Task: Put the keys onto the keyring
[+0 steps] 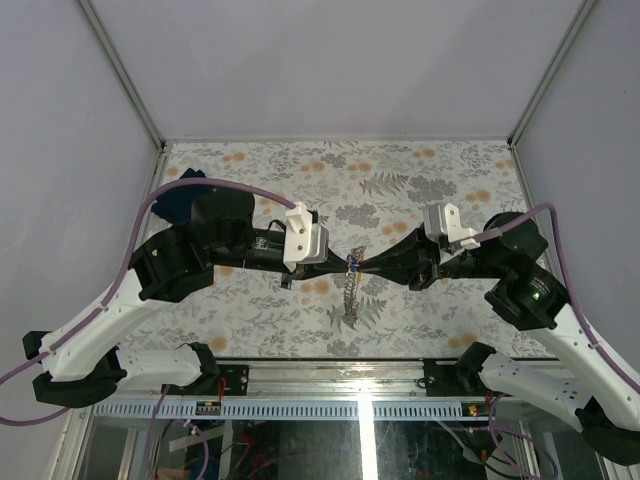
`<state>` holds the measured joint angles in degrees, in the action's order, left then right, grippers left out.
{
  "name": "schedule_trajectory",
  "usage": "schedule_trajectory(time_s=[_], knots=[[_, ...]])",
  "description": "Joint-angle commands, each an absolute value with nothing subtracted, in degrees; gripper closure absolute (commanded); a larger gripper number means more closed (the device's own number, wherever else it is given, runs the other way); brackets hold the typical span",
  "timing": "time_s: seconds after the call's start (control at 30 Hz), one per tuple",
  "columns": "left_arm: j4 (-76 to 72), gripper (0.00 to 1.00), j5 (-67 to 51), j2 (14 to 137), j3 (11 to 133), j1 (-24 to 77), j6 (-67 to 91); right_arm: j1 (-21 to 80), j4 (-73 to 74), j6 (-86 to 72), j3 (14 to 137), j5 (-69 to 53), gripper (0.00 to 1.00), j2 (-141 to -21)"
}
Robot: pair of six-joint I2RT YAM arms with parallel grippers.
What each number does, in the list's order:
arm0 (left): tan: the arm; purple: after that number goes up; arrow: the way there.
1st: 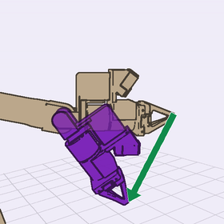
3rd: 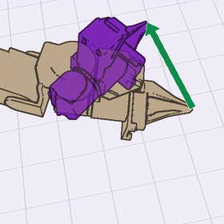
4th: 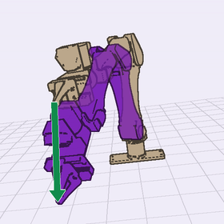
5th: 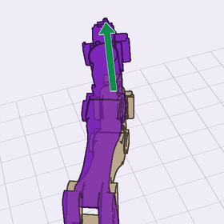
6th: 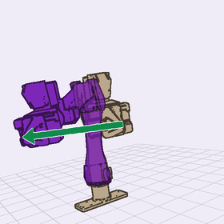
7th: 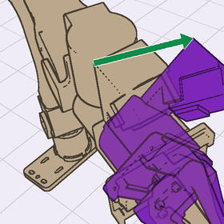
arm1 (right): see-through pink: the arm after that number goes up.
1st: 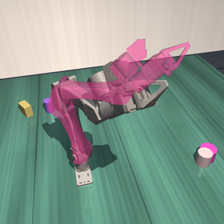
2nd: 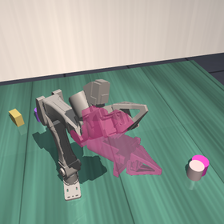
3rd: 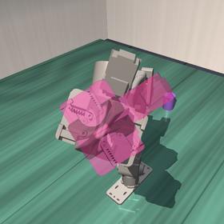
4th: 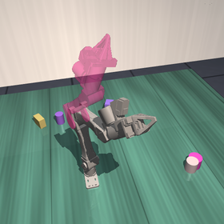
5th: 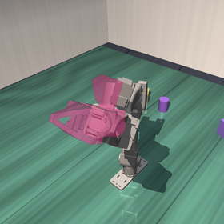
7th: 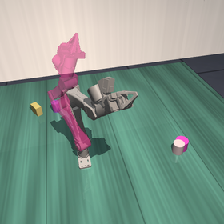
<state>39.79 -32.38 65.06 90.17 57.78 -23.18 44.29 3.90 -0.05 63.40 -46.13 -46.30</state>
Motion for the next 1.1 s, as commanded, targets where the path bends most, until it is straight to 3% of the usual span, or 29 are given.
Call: schedule_trajectory(time_s=[0.0, 0.6, 1.07], knots=[[36.56, 1.00, -32.28, 64.33, 89.57, 57.80, -22.96, 44.29, -2.96, -1.48, 63.67, -46.43, 1.00, -44.60], [32.54, 1.00, -32.50, 62.60, 86.86, 57.77, -22.75, 44.30, -10.67, -6.57, 61.67, -43.63, 1.00, -42.37], [29.21, 1.00, -31.43, 61.73, 84.65, 57.83, -21.91, 44.30, -26.93, -16.71, 54.41, -38.01, 1.00, -41.24]])
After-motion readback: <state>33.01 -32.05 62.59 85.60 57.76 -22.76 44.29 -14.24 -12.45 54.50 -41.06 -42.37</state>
